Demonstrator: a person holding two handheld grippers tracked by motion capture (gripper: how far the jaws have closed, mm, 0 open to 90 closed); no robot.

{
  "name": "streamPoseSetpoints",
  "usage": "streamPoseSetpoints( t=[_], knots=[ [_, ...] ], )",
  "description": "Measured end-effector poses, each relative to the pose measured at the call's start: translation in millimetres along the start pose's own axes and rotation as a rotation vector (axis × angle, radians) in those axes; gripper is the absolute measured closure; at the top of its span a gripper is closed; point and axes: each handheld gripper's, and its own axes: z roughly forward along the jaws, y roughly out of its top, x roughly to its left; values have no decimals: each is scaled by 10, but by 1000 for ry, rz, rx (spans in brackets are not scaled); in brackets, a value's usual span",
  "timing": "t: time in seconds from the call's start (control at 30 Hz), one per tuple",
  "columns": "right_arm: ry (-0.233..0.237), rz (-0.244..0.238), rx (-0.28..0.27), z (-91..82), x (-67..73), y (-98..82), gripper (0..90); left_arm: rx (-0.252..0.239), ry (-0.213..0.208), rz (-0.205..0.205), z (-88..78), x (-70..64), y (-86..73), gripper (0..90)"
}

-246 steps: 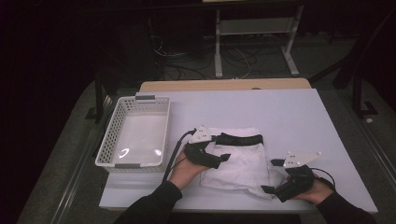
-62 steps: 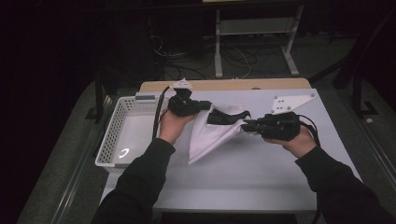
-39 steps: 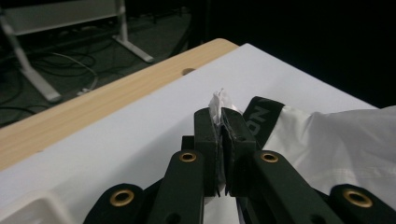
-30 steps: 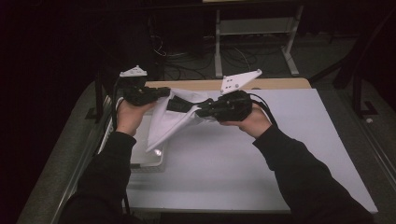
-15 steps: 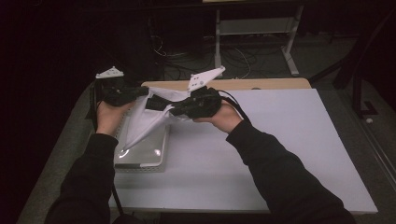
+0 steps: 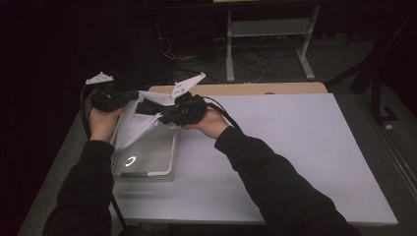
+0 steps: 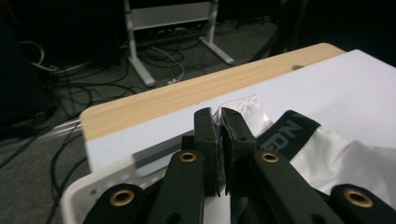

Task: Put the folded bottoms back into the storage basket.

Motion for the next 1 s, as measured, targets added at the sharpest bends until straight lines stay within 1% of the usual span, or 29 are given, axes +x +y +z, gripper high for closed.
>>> streamPoseSetpoints(
  t=[0.07,0.13,0.23,0.4,0.5,0.6,0.7,0.8,0.87,0.9,0.93,0.97,1.0],
  knots=[
    [8,4,3,71,7,-10,840,8,19,-5,-18,35,-25,856],
    [22,3,15,156,34,-39,840,8,29,-8,-21,67,-62,856],
    [35,1,40,255,71,-97,839,26,38,-17,-7,107,-116,856],
    [57,9,73,381,111,-215,839,53,63,-19,22,135,-180,856],
    [67,12,89,438,141,-279,838,69,77,-28,42,161,-216,856],
    [77,18,101,493,156,-338,838,74,85,-41,59,189,-258,856],
    [88,26,118,539,171,-384,836,84,93,-45,72,214,-294,856],
    [96,26,122,569,188,-420,836,89,100,-54,82,232,-318,856],
    [101,32,130,588,190,-447,833,101,103,-48,104,233,-336,854],
    [103,34,133,595,187,-457,828,110,120,-44,118,228,-347,849],
    [103,40,140,605,185,-468,819,115,148,-37,125,225,-354,830],
    [97,41,144,610,181,-477,802,106,160,-41,127,226,-358,757],
    [103,54,138,606,177,-485,789,98,164,-55,130,233,-356,687]
  ],
)
